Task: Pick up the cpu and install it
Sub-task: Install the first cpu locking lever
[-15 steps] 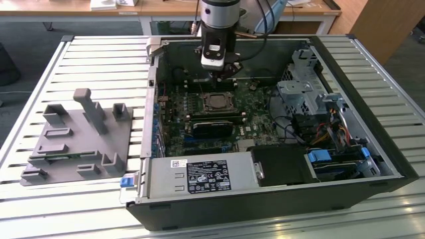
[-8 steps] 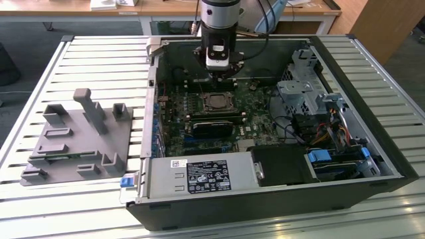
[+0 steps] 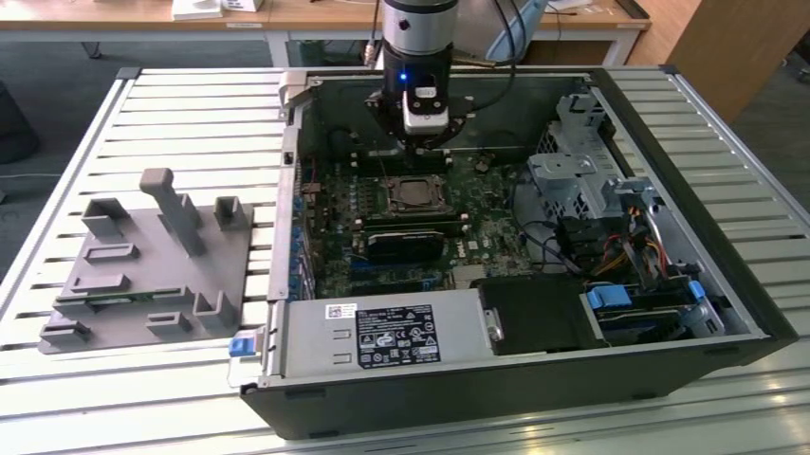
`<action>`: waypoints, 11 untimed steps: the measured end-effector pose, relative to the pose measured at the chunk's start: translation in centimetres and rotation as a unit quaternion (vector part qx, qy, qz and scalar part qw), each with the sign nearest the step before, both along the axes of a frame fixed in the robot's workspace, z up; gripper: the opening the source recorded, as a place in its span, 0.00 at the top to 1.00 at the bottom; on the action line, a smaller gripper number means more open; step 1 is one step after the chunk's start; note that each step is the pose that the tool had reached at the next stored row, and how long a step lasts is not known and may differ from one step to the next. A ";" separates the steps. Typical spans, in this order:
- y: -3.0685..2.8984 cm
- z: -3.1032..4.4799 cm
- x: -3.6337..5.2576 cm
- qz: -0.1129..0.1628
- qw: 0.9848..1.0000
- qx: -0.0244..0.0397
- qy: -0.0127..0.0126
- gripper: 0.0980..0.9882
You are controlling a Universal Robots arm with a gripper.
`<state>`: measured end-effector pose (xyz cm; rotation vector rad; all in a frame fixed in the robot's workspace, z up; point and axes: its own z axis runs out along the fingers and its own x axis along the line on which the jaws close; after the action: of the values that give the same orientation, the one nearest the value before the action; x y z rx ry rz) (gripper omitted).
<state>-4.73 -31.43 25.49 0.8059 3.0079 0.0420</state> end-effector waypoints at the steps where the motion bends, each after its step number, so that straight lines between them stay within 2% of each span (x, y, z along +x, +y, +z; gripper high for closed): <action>1: 0.00 -0.01 0.00 0.009 1.000 0.000 0.000 0.99; 6: 0.00 -0.04 0.00 0.056 0.998 0.000 0.000 0.99; 11: 0.00 -0.13 0.00 0.101 0.995 0.000 0.000 0.99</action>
<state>-4.73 -31.43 25.36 0.4998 3.0764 0.0461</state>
